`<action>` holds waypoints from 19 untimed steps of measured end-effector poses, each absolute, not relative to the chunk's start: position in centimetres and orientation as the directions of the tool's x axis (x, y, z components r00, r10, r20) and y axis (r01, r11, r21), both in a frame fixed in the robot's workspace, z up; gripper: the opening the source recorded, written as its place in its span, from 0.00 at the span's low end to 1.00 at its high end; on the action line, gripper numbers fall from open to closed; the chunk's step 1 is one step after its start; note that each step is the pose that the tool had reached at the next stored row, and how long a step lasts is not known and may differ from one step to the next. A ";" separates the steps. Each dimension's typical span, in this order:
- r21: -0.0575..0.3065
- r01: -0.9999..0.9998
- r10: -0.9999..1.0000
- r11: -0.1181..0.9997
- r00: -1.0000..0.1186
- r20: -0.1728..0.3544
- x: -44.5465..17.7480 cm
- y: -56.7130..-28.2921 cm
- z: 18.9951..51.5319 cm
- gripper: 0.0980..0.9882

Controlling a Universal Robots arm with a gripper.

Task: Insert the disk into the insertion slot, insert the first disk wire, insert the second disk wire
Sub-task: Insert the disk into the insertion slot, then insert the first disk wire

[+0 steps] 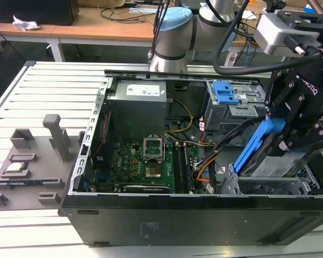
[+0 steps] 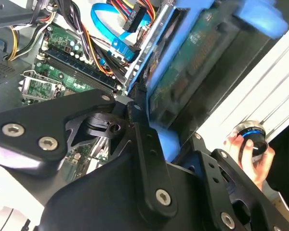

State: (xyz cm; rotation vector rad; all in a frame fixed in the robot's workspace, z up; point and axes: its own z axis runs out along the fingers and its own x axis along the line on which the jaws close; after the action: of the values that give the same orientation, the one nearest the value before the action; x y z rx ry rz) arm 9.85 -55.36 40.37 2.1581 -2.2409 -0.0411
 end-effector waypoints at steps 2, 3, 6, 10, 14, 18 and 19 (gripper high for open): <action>0.040 -0.998 -0.999 0.038 -0.038 0.003 9.9 -55.4 40.3 0.39; 0.040 -0.998 -0.999 0.038 -0.037 0.003 9.9 -55.4 40.4 0.39; 0.040 -0.998 -0.999 0.038 -0.037 0.003 9.9 -55.4 40.4 0.30; 0.040 -0.998 -0.999 0.038 -0.037 0.003 9.9 -55.4 40.4 0.15; 0.040 -0.998 -0.999 0.038 -0.037 0.003 9.9 -55.4 40.4 0.01; 0.040 -0.998 -0.999 0.038 -0.037 0.003 9.9 -55.4 40.4 0.01; 0.040 -0.998 -0.999 0.038 -0.037 0.003 9.9 -55.4 40.4 0.01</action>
State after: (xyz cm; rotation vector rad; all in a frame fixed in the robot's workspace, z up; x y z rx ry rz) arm 9.85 -55.36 40.38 2.1583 -2.2409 -0.0414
